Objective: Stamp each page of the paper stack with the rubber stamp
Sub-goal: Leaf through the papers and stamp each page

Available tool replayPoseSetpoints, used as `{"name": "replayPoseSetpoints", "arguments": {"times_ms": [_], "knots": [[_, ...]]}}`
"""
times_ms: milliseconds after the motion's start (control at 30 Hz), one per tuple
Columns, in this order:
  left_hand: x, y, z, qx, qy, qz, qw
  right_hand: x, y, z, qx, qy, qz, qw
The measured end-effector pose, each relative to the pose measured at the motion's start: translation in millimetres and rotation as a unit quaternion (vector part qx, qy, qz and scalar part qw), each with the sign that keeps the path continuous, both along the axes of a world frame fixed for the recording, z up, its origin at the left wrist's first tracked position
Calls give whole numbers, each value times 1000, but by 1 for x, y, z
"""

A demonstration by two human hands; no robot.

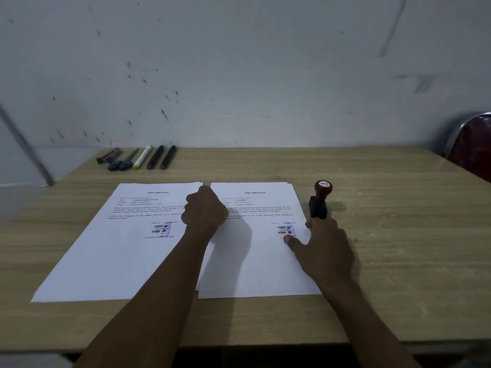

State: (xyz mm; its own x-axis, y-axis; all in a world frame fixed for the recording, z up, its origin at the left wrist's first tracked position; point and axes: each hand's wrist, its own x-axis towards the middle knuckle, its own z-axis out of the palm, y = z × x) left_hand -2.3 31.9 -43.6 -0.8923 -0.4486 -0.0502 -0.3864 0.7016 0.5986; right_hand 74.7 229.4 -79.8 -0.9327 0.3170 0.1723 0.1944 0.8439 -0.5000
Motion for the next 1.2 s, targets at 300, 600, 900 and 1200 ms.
{"name": "replayPoseSetpoints", "arguments": {"times_ms": [300,600,900,1200], "knots": [[6,5,-10,-23,5,6,1000,7,-6,11,34,-56,-14,998],[-7,5,-14,83,102,57,990,6,-4,13,-14,-45,-14,999],[2,-31,6,319,242,-9,916,9,-10,19,-78,20,11,997],[11,-114,32,477,217,36,851,-4,-49,47,-364,-4,139,921]]}}
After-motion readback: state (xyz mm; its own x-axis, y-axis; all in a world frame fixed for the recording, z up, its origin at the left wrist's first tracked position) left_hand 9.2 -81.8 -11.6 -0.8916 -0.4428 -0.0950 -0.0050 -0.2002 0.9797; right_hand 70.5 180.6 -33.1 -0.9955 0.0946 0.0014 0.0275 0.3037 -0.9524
